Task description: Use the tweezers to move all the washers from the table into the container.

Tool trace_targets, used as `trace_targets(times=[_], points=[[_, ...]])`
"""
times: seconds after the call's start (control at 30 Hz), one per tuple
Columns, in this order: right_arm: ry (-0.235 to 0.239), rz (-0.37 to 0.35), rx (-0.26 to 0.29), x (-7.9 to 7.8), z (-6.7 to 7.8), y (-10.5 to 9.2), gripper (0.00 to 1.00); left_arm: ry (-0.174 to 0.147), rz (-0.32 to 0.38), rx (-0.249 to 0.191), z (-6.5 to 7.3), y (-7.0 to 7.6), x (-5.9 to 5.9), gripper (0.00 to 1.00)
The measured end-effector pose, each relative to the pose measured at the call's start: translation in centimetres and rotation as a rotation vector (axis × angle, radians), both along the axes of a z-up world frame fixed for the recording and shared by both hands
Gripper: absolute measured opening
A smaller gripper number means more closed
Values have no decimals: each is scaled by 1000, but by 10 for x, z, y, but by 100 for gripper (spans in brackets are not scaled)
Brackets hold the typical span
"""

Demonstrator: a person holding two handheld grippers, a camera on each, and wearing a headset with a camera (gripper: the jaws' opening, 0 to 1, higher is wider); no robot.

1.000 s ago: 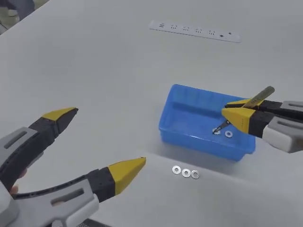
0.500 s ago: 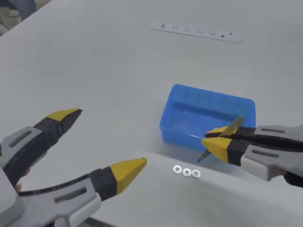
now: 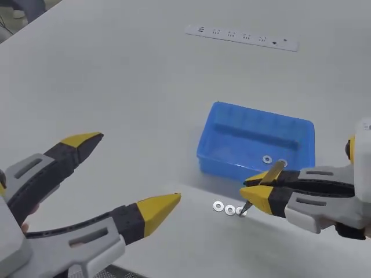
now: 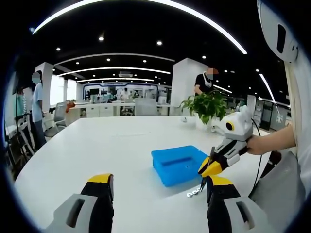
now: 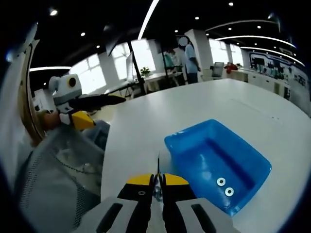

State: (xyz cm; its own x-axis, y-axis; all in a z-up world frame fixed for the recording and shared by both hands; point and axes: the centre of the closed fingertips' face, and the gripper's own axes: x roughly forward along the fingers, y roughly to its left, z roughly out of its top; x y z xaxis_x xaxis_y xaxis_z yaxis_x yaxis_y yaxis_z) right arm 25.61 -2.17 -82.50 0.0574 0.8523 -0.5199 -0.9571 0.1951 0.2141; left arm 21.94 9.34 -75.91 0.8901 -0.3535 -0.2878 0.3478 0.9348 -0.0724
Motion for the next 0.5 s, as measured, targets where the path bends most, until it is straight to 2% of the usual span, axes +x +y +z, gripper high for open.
trace_targets(times=[0.1, 0.17, 0.3, 0.47, 0.5], points=[[-44, 30, -25, -3, -2, 0, 4, 1, 0, 2, 0, -2, 0, 79], [-60, 51, -21, -8, -1, 3, 4, 1, -1, 3, 0, -3, 0, 79], [-175, 147, -51, -17, -1, 5, 4, 2, -2, 5, 0, -5, 0, 79], [-269, 213, -53, -25, -1, 8, 3, 3, -2, 8, 0, -5, -1, 79], [-274, 216, -55, -26, -2, 8, 3, 3, -2, 8, 0, -5, -1, 78]])
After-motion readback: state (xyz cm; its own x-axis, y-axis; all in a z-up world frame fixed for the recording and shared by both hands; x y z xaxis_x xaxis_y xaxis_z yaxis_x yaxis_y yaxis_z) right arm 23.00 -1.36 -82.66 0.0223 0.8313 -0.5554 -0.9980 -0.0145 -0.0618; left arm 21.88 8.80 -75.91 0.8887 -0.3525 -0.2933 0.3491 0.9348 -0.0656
